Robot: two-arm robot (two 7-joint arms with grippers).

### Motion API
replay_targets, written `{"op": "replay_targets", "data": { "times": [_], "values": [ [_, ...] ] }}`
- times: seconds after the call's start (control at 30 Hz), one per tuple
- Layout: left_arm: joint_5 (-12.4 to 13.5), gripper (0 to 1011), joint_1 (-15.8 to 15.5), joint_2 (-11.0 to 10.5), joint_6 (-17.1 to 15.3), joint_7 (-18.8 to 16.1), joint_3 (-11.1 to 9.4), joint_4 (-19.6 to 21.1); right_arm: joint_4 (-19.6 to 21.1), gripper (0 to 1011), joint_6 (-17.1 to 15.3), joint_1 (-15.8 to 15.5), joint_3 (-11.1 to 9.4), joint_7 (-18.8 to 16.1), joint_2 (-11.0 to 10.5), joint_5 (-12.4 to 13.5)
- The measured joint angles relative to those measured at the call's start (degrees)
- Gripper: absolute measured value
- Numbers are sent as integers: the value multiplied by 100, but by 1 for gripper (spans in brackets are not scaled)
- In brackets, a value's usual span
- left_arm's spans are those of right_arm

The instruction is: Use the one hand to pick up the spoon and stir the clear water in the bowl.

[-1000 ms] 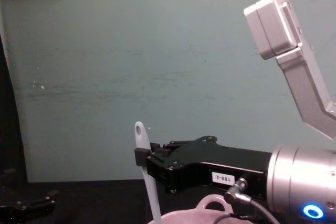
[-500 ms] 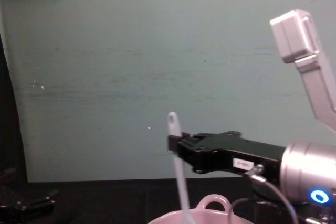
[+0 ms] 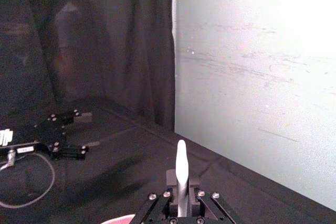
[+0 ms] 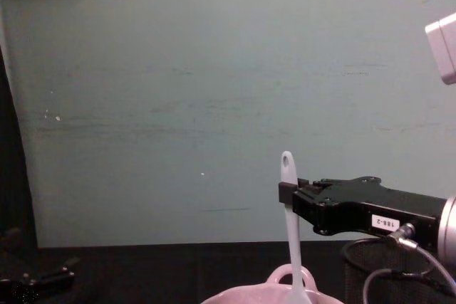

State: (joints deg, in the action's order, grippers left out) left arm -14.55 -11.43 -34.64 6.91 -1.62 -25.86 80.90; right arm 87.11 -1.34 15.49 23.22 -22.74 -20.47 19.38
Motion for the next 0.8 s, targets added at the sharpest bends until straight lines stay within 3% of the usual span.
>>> {"op": "replay_targets", "data": {
  "times": [0.37,0.57,0.8],
  "values": [
    [0,1005,0,0,0,0,0,0,420,122,-151,-103,302,-117,-71,-313],
    [0,1005,0,0,0,0,0,0,456,122,-146,-75,499,-268,57,-318],
    [0,1005,0,0,0,0,0,0,416,122,-67,-29,592,-343,188,-227]
  ]
}}
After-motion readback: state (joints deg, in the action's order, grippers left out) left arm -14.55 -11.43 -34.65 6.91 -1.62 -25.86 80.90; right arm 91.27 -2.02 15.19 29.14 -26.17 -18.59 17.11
